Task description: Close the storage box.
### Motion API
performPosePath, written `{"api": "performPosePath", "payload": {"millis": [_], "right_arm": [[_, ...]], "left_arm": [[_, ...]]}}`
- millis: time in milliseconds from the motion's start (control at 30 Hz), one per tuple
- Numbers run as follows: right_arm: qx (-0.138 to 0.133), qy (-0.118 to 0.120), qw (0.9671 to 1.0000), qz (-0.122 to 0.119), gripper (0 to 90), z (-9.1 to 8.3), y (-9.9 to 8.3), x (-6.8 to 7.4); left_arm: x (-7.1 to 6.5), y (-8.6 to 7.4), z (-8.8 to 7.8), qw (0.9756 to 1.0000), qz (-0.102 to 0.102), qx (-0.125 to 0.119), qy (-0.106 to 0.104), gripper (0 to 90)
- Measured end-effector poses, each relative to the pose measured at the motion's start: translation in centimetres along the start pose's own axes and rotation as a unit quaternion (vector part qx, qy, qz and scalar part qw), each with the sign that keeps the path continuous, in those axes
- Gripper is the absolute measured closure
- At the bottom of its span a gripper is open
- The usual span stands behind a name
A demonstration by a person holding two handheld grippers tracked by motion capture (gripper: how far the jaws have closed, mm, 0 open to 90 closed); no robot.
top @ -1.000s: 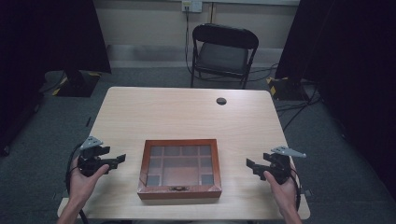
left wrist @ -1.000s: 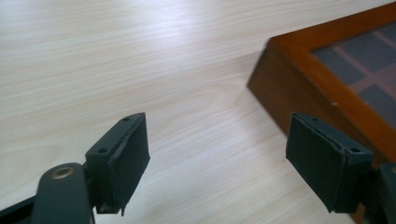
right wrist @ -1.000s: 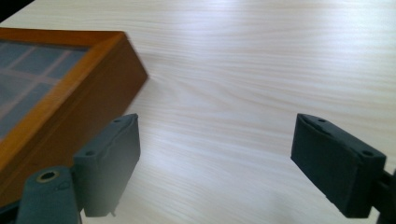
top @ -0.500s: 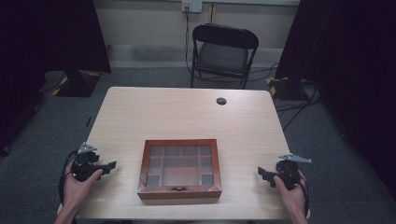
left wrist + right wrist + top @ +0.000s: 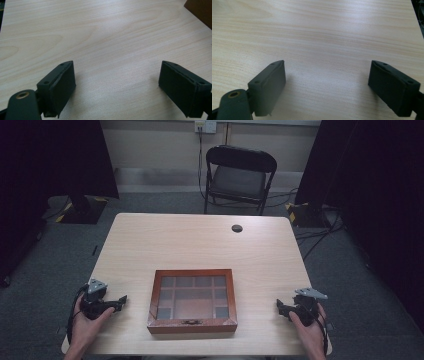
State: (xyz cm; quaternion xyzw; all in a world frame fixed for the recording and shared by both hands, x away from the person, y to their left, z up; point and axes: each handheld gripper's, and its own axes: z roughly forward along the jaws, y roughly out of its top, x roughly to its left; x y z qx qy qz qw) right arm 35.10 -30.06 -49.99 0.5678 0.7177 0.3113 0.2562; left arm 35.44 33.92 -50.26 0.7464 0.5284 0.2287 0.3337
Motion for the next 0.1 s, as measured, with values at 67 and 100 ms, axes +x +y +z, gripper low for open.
{"api": "performPosePath", "payload": {"millis": [67, 100], "right_arm": [[0.0, 0.0, 1.0, 0.0, 13.6, 0.0, 0.0, 0.0], [0.0, 0.0, 1.0, 0.0, 13.6, 0.0, 0.0, 0.01]], "left_arm": [[0.08, 0.03, 0.02, 1.0, 0.002, 0.001, 0.0, 12.7], [0.07, 0.02, 0.02, 1.0, 0.002, 0.001, -0.001, 12.6]]}}
